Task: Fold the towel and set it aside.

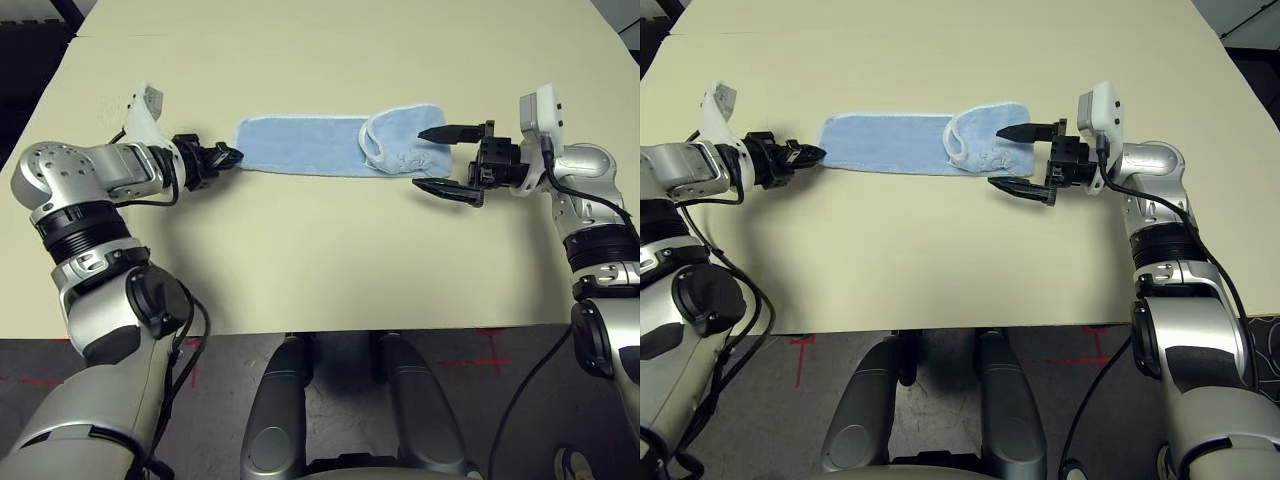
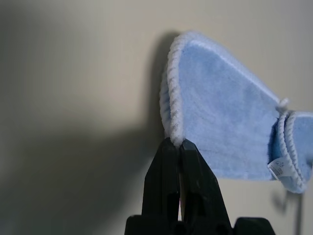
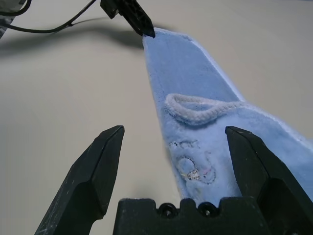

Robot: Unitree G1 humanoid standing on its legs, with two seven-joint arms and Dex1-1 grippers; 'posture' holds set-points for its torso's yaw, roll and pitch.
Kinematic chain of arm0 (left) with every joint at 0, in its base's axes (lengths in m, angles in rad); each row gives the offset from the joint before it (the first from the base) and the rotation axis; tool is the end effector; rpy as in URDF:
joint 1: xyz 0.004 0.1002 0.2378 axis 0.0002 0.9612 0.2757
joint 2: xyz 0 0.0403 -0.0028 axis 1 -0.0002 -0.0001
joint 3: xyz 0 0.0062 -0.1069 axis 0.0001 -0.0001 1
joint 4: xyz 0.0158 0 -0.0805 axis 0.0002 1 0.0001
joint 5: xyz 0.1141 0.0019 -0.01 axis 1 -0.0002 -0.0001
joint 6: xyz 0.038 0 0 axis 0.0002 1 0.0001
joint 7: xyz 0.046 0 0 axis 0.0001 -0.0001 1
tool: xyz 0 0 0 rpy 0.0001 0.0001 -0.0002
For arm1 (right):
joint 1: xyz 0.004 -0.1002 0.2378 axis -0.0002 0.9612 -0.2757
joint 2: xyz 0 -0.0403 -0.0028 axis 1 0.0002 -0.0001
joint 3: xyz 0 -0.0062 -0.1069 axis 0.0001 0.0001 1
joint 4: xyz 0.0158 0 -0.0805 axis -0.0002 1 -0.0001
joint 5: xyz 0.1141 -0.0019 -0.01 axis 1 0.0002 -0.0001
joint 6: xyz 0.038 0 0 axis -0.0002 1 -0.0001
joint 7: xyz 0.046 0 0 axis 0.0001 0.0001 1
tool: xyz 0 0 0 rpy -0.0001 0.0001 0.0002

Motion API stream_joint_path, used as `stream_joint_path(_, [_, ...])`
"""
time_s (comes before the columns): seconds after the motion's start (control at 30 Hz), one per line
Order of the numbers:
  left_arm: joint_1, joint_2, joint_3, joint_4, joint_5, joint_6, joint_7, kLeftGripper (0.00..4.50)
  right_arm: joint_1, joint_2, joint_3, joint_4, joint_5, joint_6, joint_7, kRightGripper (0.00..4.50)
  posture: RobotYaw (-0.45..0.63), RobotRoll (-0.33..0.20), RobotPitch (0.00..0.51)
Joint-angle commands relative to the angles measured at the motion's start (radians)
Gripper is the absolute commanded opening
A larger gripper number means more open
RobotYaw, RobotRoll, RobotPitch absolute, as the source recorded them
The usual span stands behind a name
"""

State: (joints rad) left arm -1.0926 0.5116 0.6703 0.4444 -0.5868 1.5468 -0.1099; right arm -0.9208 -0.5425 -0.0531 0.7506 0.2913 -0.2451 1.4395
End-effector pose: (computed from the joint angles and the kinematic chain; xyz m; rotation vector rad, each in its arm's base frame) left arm 0.3132 0.2756 0.2610 -0.6514 0.5418 -0.2991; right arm 0.3543 -0.2535 0.2134 -0.4550 -0.2809 1.2516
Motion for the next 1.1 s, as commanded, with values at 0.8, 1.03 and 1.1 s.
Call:
stream_joint_path(0.8, [0.051,0.177,-0.134,-0.154,-0.16,0.067,-0.055,0.01,-0.017,-0.028,0.006,0.082,-0.044,-0.03,0.001,4.5,0.05,0.0,0.321])
stream_joint_path(1.03, [-0.016,0.117,-0.214,-0.223,-0.301,0.068,-0.09,0.01,-0.028,-0.037,0.003,0.132,-0.063,-0.058,-0.003,4.5,0.05,0.0,0.317])
stream_joint_path(1.1, [-0.037,0.103,-0.238,-0.235,-0.367,0.068,-0.087,0.01,-0.032,-0.038,0.002,0.142,-0.066,-0.062,-0.004,4.5,0.05,0.0,0.314])
